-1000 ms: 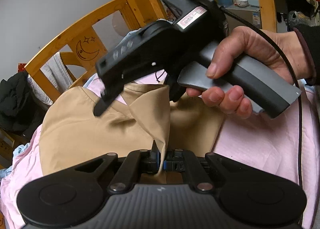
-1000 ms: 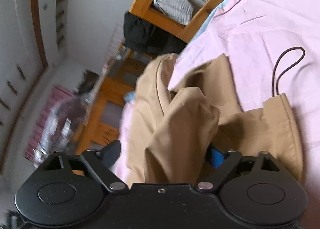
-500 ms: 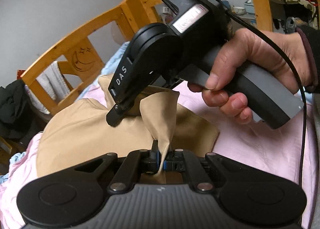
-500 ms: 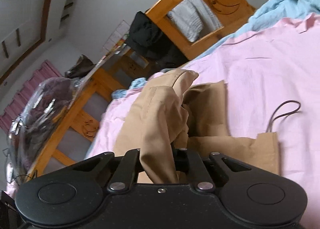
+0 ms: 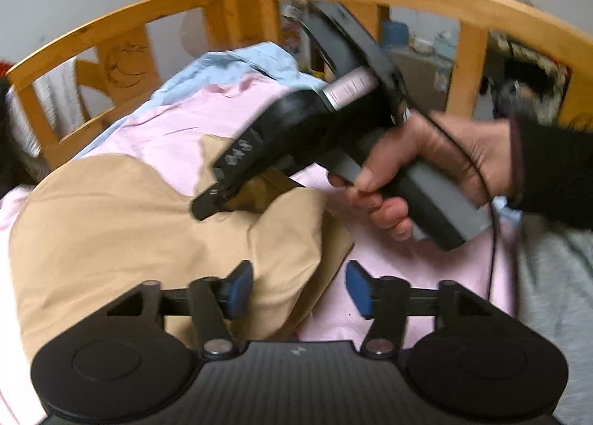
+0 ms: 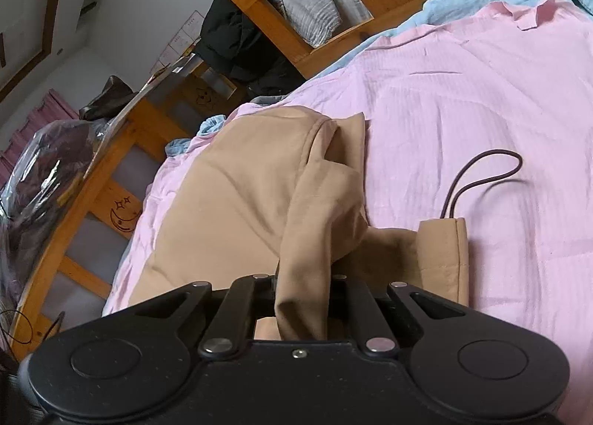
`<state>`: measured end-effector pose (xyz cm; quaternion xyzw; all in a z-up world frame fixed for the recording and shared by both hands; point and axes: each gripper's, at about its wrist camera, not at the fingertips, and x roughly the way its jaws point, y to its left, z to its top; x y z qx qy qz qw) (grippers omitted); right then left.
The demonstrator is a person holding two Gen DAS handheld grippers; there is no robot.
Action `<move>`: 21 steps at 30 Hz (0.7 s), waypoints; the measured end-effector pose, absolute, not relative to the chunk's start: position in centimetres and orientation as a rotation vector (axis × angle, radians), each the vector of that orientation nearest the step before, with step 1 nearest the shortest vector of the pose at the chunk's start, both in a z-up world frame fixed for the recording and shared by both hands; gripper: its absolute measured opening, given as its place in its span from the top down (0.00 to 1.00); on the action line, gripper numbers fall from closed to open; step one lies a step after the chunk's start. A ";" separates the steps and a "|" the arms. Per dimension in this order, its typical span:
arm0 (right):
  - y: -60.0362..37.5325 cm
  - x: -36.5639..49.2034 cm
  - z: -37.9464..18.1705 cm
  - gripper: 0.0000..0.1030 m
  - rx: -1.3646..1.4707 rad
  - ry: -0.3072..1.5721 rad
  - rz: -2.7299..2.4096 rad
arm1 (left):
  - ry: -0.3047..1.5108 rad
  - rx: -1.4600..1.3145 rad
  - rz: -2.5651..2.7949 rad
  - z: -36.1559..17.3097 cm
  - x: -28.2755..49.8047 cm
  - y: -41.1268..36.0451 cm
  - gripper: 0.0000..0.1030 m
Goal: Fold large clothes
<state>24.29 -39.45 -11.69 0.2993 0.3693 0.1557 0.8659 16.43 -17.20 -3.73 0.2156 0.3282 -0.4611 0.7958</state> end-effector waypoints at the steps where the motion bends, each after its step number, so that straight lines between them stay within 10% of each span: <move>1: -39.4 24.3 -11.7 0.91 0.631 0.772 0.325 | 0.710 0.430 -0.975 -3.1 16.4 -16.4 0.34; 7: -38.7 23.7 -10.9 0.91 0.563 0.739 0.309 | 0.690 0.135 -0.757 0.7 18.3 -9.2 0.12; 21: -36.0 22.0 -10.0 0.75 0.432 0.700 0.181 | 0.952 -0.142 -0.310 -4.8 25.4 -1.0 0.07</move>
